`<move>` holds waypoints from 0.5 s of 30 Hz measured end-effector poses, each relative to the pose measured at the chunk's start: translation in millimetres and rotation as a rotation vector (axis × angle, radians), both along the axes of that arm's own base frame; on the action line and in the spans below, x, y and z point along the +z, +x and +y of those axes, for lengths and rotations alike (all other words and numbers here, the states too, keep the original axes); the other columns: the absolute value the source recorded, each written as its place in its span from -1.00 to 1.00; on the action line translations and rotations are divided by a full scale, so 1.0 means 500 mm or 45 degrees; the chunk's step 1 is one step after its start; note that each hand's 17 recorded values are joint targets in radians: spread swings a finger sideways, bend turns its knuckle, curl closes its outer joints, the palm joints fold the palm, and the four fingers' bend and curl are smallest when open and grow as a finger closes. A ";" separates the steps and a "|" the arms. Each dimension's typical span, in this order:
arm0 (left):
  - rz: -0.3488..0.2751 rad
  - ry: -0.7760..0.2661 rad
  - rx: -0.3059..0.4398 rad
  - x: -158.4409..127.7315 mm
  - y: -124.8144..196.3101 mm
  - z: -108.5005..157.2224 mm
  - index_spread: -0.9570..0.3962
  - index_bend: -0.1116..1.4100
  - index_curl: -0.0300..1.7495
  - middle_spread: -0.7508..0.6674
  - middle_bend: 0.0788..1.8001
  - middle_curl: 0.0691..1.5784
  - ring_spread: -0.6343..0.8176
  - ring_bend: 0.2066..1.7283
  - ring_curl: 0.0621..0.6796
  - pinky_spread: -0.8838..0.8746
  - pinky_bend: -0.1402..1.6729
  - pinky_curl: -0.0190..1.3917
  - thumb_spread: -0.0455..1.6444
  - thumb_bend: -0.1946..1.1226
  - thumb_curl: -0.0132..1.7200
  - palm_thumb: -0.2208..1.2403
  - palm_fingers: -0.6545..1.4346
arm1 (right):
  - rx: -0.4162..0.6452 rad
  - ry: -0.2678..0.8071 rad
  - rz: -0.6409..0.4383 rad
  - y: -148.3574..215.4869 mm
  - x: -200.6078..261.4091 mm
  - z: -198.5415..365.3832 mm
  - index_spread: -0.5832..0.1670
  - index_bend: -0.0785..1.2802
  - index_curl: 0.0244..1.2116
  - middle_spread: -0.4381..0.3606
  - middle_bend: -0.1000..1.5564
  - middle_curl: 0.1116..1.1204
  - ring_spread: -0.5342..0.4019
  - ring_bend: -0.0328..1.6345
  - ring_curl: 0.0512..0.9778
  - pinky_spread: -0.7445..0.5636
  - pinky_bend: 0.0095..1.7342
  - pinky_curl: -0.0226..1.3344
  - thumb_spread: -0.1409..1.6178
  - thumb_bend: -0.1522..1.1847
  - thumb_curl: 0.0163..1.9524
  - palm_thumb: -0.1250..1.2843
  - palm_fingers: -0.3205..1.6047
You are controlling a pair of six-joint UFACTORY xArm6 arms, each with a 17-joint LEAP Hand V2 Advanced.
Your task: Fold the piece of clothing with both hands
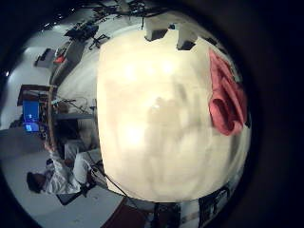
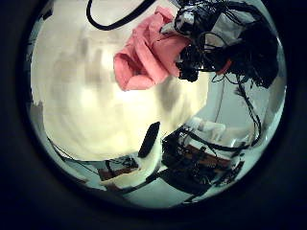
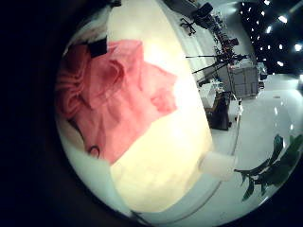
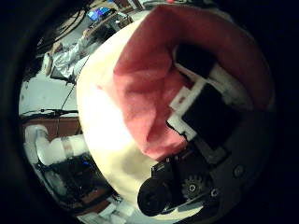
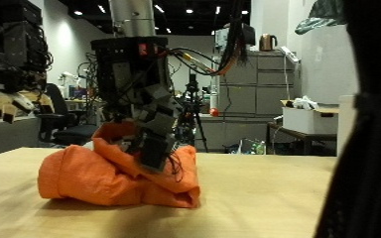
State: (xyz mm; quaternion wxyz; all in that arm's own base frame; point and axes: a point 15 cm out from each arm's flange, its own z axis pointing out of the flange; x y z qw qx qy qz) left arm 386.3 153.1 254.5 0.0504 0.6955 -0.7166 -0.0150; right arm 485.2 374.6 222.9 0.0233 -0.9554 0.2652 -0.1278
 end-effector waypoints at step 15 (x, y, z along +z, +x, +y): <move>0.017 0.001 -0.028 -0.010 0.009 -0.044 0.36 -0.64 -0.61 0.30 -0.88 -0.68 0.46 -0.65 -0.47 0.57 -0.57 -0.51 0.26 -0.74 -0.65 -0.35 -0.37 | -0.151 0.369 -0.054 0.077 0.195 -0.070 -0.32 -0.62 -0.34 -0.03 -0.60 -0.48 0.19 -0.23 -0.45 0.34 -0.10 -0.41 0.25 -0.79 -0.45 0.53 -0.68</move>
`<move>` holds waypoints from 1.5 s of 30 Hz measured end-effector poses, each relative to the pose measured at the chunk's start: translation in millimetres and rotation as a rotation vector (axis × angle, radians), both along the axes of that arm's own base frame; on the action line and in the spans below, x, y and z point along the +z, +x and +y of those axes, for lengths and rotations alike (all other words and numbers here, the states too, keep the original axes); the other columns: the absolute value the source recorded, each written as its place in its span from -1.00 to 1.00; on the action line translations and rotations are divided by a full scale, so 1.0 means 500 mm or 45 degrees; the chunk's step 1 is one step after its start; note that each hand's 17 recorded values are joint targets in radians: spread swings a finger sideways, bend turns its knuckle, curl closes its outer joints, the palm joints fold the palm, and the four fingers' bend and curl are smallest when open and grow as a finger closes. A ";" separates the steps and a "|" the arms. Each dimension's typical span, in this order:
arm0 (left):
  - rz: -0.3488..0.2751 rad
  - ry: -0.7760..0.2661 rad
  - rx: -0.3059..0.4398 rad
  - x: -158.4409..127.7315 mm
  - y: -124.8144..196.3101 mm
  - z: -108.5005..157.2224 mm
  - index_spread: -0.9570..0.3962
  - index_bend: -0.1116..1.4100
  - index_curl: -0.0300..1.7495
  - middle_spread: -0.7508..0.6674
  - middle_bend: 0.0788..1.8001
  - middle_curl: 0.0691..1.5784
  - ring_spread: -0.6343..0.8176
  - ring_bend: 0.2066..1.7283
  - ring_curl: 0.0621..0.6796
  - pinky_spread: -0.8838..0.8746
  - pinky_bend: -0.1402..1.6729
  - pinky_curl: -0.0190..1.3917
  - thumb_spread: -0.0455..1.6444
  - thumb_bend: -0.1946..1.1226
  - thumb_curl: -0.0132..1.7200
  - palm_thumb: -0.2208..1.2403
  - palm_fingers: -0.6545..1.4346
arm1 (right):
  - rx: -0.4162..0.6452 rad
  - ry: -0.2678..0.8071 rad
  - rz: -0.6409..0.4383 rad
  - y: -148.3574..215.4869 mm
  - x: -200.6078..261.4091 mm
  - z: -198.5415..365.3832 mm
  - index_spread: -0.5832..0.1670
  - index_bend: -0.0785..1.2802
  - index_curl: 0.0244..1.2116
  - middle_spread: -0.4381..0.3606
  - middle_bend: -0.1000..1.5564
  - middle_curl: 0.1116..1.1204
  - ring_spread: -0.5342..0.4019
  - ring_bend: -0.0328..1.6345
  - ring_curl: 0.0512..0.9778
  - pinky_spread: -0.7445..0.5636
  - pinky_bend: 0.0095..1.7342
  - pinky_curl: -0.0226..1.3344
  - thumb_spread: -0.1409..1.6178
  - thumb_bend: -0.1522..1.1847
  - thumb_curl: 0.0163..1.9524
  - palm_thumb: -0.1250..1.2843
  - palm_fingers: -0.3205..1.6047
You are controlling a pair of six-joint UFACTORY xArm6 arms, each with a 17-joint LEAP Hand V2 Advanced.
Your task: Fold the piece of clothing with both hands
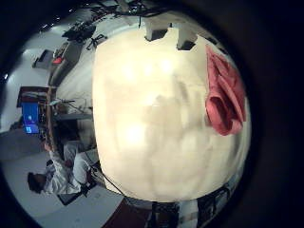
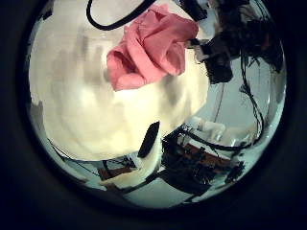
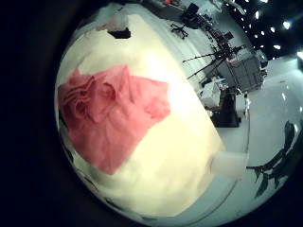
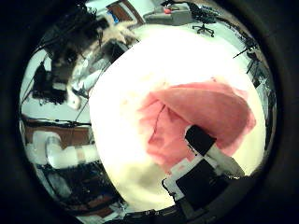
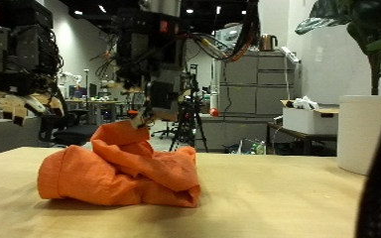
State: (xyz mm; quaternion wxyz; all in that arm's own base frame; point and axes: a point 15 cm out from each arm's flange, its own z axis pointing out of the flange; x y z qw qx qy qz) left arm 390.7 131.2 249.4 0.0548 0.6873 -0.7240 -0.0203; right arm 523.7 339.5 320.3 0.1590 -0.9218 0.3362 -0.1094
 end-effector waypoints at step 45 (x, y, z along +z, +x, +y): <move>0.251 0.003 -0.410 -0.255 0.077 -0.305 0.46 -0.66 -0.65 0.45 -0.90 -0.77 0.57 -0.73 -0.51 0.60 -0.58 -0.52 0.41 -0.73 -0.70 -0.48 -0.45 | -0.462 -0.052 0.336 -0.040 0.024 -0.427 -0.11 -0.64 -0.52 0.32 -0.65 -0.58 0.51 -0.48 -0.61 0.53 -0.47 -0.58 0.25 -0.80 -0.32 0.55 -0.59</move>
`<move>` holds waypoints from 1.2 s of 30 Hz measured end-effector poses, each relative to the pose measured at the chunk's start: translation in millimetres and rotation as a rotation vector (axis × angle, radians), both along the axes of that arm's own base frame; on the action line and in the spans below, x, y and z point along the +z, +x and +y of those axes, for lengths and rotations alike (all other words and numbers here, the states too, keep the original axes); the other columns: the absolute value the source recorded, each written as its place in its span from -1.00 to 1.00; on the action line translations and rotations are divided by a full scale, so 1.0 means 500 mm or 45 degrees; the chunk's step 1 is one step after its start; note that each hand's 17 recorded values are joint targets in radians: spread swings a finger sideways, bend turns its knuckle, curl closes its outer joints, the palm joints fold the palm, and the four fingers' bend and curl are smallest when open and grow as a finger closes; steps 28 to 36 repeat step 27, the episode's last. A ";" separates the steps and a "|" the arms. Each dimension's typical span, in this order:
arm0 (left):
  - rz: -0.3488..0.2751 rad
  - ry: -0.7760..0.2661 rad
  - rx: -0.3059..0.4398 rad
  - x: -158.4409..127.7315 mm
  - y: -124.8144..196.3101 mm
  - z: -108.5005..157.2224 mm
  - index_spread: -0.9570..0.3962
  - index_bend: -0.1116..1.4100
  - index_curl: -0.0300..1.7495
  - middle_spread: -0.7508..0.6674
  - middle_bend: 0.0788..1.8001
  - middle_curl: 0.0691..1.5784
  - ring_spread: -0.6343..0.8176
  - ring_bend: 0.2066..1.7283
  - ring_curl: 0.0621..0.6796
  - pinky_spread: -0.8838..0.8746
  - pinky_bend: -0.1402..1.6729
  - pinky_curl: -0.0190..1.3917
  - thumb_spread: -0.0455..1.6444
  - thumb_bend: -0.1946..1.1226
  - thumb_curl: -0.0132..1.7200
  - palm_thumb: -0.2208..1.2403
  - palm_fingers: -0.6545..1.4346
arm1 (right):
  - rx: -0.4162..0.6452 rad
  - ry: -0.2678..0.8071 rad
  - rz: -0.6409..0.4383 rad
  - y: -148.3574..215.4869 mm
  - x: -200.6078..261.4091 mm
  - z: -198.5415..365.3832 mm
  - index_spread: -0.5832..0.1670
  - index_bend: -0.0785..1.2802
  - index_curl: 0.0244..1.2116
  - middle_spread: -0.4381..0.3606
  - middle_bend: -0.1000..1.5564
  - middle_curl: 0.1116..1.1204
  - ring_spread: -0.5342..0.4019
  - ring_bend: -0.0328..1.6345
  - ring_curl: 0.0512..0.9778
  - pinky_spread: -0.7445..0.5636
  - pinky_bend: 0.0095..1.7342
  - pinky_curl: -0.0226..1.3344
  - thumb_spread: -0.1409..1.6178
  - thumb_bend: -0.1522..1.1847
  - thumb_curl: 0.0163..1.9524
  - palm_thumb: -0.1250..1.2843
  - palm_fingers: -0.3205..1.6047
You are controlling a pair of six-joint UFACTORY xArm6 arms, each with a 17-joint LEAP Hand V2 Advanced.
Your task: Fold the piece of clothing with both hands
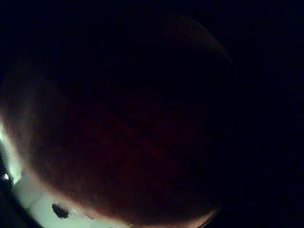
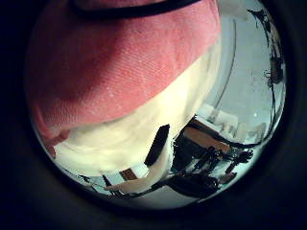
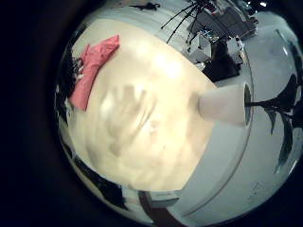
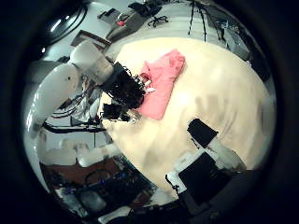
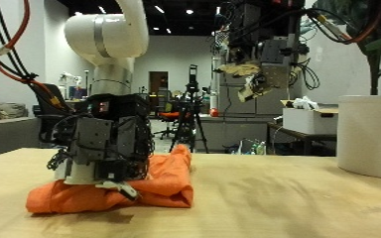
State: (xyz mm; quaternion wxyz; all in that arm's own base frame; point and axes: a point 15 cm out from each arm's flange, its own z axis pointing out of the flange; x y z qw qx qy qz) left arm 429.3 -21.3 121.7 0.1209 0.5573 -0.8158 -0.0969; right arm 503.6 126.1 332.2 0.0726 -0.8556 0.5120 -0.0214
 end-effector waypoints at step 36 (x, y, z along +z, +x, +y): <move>-0.276 -0.034 0.204 0.447 -0.089 0.082 0.42 -0.65 -0.65 0.39 -0.88 -0.75 0.56 -0.74 -0.47 0.59 -0.60 -0.51 0.37 -0.73 -0.69 -0.48 -0.40 | -0.016 -0.114 0.136 -0.069 0.060 -0.081 -0.12 -0.63 -0.52 0.34 -0.66 -0.61 0.57 -0.55 -0.61 0.57 -0.54 -0.55 0.35 -0.81 -0.48 0.25 -0.60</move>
